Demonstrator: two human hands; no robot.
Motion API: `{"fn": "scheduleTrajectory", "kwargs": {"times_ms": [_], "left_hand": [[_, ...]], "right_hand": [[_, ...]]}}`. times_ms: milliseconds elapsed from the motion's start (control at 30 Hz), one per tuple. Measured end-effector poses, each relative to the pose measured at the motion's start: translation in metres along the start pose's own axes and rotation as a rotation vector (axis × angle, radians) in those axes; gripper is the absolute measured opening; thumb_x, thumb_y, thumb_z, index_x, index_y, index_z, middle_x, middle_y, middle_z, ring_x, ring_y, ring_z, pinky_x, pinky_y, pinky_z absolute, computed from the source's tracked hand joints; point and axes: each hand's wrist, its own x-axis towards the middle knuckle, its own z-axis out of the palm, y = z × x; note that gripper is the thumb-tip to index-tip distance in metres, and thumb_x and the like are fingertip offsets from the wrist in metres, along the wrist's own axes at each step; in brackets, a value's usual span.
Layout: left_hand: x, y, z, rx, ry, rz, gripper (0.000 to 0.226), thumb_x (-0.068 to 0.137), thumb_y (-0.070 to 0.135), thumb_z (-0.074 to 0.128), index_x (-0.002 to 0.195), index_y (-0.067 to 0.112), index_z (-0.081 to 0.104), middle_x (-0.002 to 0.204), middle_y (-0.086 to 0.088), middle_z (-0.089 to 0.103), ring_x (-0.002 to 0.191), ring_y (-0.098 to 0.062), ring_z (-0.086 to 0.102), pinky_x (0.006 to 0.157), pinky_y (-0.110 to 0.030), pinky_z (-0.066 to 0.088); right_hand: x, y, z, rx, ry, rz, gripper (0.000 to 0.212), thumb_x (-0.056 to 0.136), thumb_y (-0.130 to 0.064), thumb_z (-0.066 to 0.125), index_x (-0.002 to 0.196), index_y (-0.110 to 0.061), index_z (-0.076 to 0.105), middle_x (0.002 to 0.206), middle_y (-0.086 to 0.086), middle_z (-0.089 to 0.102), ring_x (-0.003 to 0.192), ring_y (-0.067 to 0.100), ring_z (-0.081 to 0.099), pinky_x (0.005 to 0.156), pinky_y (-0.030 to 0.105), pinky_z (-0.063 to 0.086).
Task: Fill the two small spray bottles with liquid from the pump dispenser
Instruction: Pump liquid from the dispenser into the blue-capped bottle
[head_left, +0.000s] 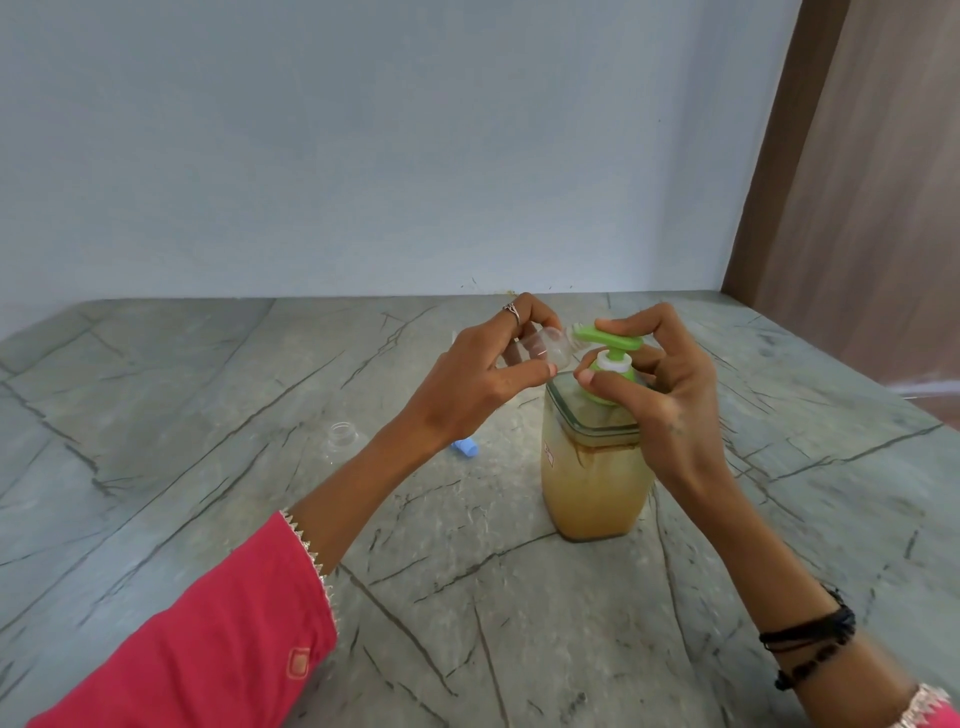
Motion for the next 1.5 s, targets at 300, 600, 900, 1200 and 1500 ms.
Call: {"fn": "scheduleTrajectory", "kwargs": {"times_ms": [300, 600, 900, 1200, 1500], "left_hand": [[0.0015, 0.0021, -0.0024, 0.008, 0.023, 0.005, 0.025, 0.069, 0.042, 0.053, 0.093, 0.034, 0.05, 0.072, 0.015, 0.051, 0.059, -0.002, 0.047, 0.061, -0.033, 0.043], [0.0019, 0.0039, -0.0033, 0.049, 0.024, 0.023, 0.03, 0.065, 0.05, 0.048, 0.092, 0.036, 0.049, 0.074, 0.015, 0.053, 0.065, -0.005, 0.05, 0.064, -0.037, 0.046], [0.001, 0.0013, -0.002, 0.04, 0.015, 0.013, 0.026, 0.07, 0.043, 0.053, 0.094, 0.033, 0.052, 0.076, 0.013, 0.054, 0.066, -0.006, 0.052, 0.063, -0.04, 0.047], [0.0015, 0.0026, -0.0032, 0.014, 0.018, 0.004, 0.019, 0.074, 0.032, 0.053, 0.092, 0.036, 0.049, 0.074, 0.015, 0.052, 0.064, -0.002, 0.049, 0.063, -0.031, 0.045], [0.002, 0.0005, -0.0021, 0.044, 0.015, 0.007, 0.024, 0.069, 0.043, 0.053, 0.092, 0.035, 0.051, 0.069, 0.02, 0.054, 0.059, -0.001, 0.048, 0.06, -0.028, 0.043]], "right_hand": [[-0.0025, 0.0031, -0.0024, -0.078, -0.05, -0.057, 0.04, 0.077, -0.01, 0.07, 0.109, -0.031, 0.057, 0.084, 0.006, 0.071, 0.077, 0.02, 0.068, 0.067, 0.029, 0.054], [0.0005, 0.0008, -0.0019, -0.001, -0.019, -0.014, 0.034, 0.071, -0.008, 0.071, 0.093, -0.033, 0.062, 0.083, 0.007, 0.073, 0.079, 0.027, 0.069, 0.063, 0.033, 0.053], [-0.0008, -0.0001, -0.0009, -0.013, -0.028, -0.02, 0.033, 0.073, -0.005, 0.069, 0.096, -0.027, 0.061, 0.085, 0.004, 0.073, 0.08, 0.023, 0.07, 0.067, 0.028, 0.054], [-0.002, 0.0018, -0.0017, -0.038, -0.056, -0.046, 0.041, 0.075, -0.007, 0.069, 0.104, -0.034, 0.059, 0.084, 0.01, 0.072, 0.083, 0.03, 0.068, 0.077, 0.047, 0.054], [0.0016, -0.0006, -0.0004, -0.007, 0.007, 0.012, 0.029, 0.068, -0.007, 0.071, 0.084, -0.029, 0.061, 0.082, 0.009, 0.073, 0.077, 0.028, 0.07, 0.063, 0.033, 0.055]]}}
